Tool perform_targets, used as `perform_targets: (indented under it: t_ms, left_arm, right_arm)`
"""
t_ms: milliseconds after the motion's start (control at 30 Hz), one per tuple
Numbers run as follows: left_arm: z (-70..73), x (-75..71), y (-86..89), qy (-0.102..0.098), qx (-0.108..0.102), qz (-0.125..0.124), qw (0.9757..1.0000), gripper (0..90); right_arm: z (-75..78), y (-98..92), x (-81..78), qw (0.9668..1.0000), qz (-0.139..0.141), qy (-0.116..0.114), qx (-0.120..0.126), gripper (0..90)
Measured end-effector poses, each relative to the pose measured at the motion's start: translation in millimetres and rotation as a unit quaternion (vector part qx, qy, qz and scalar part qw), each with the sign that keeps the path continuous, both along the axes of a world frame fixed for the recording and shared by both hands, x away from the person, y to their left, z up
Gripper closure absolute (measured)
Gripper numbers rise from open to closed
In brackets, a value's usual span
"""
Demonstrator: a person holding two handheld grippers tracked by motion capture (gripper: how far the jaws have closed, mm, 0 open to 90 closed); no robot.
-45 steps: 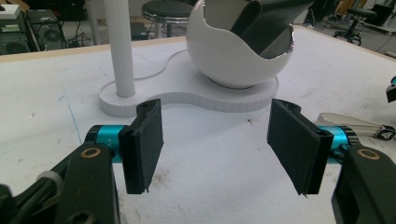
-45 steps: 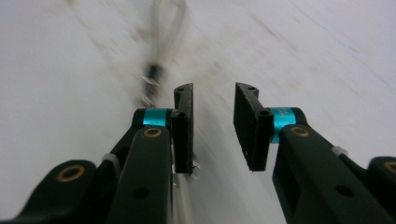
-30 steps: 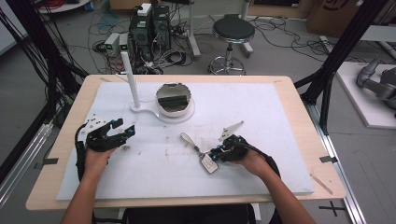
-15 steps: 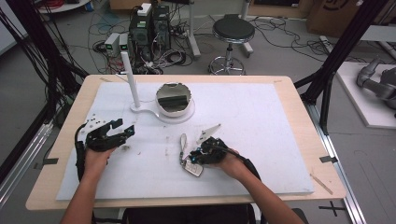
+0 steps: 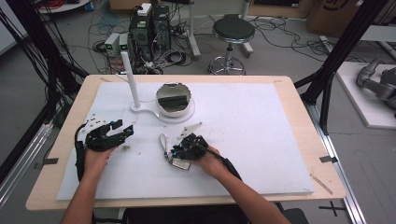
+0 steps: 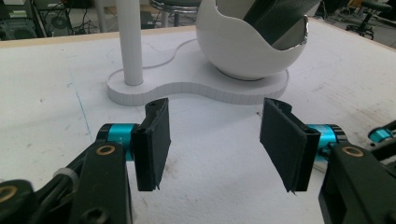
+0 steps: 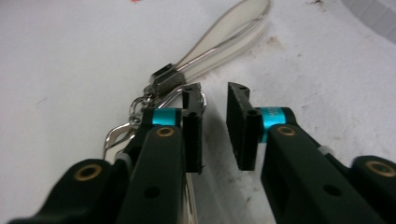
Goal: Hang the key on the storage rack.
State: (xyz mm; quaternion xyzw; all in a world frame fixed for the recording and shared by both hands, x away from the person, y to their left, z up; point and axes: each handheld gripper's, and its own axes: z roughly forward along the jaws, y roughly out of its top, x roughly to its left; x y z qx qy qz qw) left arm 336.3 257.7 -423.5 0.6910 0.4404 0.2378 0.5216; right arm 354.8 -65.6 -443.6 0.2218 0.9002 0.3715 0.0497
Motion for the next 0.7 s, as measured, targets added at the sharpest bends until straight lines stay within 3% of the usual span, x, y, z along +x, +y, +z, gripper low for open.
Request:
perform_targets:
  t_ms: [167,233,267,300,333,400,500,567,600,633,700]
  left_arm:
    - [-0.8,-0.9,-2.3,0.005,-0.002,-0.004,1.0,43.5]
    - [-0.9,-1.5,-5.4,0.011,-0.01,-0.009,0.9998,45.6]
    - [-1.2,-1.9,-8.2,0.017,-0.016,-0.011,0.9997,45.6]
    - [-1.3,-2.3,-11.5,0.024,-0.02,-0.015,0.9994,44.8]
    - [-1.3,-2.6,-15.5,0.031,-0.02,-0.016,0.9992,44.8]
    - [-2.8,-4.1,-32.0,0.052,-0.021,-0.017,0.9983,38.5]
    - [-4.2,-4.7,-44.6,0.061,-0.009,-0.023,0.9978,34.7]
    - [-6.4,-3.8,-62.8,0.07,0.001,-0.027,0.9972,32.4]
    - [-6.4,-3.8,-62.8,0.07,0.001,-0.027,0.9972,32.4]
    - [-9.3,-1.2,-73.9,0.079,0.01,-0.03,0.9964,32.1]
    - [-11.0,0.4,-79.3,0.085,0.01,-0.031,0.9959,31.2]
  right_arm:
    - [4.0,-12.2,2.4,0.9999,-0.013,0.006,0.004,67.8]
    - [10.4,-33.0,3.8,0.9996,-0.022,-0.011,0.01,62.4]
    - [10.4,-33.0,3.8,0.9996,-0.022,-0.011,0.01,62.4]
    - [14.0,-49.1,4.1,0.9991,-0.032,-0.025,0.01,60.1]
    - [14.0,-49.1,4.1,0.9991,-0.032,-0.025,0.01,60.1]
    - [16.7,-76.3,4.1,0.9978,-0.054,-0.039,0.001,57.7]
    - [17.3,-107.4,4.4,0.9949,-0.087,-0.05,-0.004,54.9]
    - [18.3,-128.1,5.0,0.9925,-0.108,-0.057,-0.005,53.3]
    - [18.3,-128.1,5.0,0.9925,-0.108,-0.057,-0.005,53.3]
    - [21.0,-145.7,6.0,0.9895,-0.13,-0.063,-0.006,52.6]
    - [22.8,-153.3,6.0,0.9881,-0.139,-0.066,-0.005,52.2]
